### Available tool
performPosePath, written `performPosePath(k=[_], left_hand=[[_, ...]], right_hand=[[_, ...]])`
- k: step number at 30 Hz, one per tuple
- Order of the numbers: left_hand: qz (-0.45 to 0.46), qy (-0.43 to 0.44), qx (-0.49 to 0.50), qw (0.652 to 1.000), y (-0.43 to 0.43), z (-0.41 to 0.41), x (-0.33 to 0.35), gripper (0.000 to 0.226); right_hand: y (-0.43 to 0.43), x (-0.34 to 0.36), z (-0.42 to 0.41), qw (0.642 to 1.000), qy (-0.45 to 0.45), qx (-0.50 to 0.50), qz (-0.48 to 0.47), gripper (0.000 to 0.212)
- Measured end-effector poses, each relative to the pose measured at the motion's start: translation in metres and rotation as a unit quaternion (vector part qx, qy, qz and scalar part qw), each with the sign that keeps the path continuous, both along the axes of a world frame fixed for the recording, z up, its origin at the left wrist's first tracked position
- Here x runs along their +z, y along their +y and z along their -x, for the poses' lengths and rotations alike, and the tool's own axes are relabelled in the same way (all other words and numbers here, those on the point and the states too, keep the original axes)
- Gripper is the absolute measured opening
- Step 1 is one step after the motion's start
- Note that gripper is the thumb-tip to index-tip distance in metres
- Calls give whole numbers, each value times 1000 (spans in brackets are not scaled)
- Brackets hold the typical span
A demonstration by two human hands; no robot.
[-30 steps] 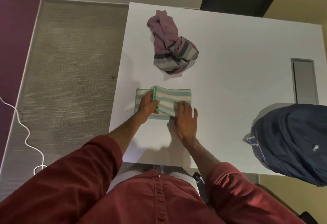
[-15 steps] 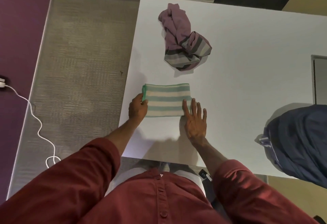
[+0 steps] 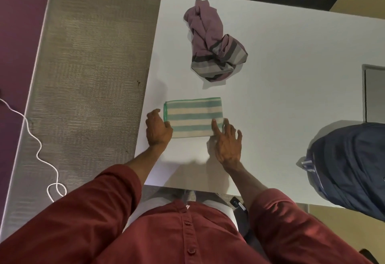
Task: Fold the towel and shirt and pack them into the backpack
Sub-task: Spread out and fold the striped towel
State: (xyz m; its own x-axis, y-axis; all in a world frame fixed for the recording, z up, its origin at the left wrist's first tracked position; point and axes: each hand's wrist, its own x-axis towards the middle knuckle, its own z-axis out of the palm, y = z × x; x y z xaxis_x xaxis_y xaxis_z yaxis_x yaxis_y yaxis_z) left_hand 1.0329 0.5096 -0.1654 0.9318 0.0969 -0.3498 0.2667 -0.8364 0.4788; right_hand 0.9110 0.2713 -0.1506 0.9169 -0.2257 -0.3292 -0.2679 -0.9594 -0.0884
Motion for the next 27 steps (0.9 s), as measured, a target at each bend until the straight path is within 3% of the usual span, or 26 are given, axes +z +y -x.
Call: performPosePath(k=[3, 7, 9, 11, 13, 15, 19, 22, 27], left_hand=[[-52, -105, -201, 973, 5, 6, -8, 75], [-66, -55, -364, 927, 10, 5, -23, 91], [-89, -20, -370, 924, 11, 4, -29, 95], [-105, 5, -373, 922, 15, 2, -33, 95], [-117, 9, -384, 916, 20, 1, -34, 95], [-123, 8, -391, 912, 21, 0, -36, 95], [-113, -4, -412, 904, 9, 0, -35, 100], [-91, -19, -432, 897, -7, 3, -35, 106], [-95, -50, -444, 890, -35, 14, -39, 107]], right_hand=[[3, 8, -6, 998, -52, 16, -38, 69], [11, -2, -23, 991, -69, 79, -86, 66], [11, -17, -29, 994, -30, 72, -81, 73], [9, -30, -33, 997, 16, 54, -53, 92], [4, -40, -32, 997, 48, 49, -39, 113], [0, -43, -32, 996, 56, 49, -45, 119], [-13, -44, -29, 996, 64, 37, -42, 120], [-26, -28, -26, 998, 44, 12, -36, 101], [-40, -1, -39, 994, -77, -13, -77, 79]])
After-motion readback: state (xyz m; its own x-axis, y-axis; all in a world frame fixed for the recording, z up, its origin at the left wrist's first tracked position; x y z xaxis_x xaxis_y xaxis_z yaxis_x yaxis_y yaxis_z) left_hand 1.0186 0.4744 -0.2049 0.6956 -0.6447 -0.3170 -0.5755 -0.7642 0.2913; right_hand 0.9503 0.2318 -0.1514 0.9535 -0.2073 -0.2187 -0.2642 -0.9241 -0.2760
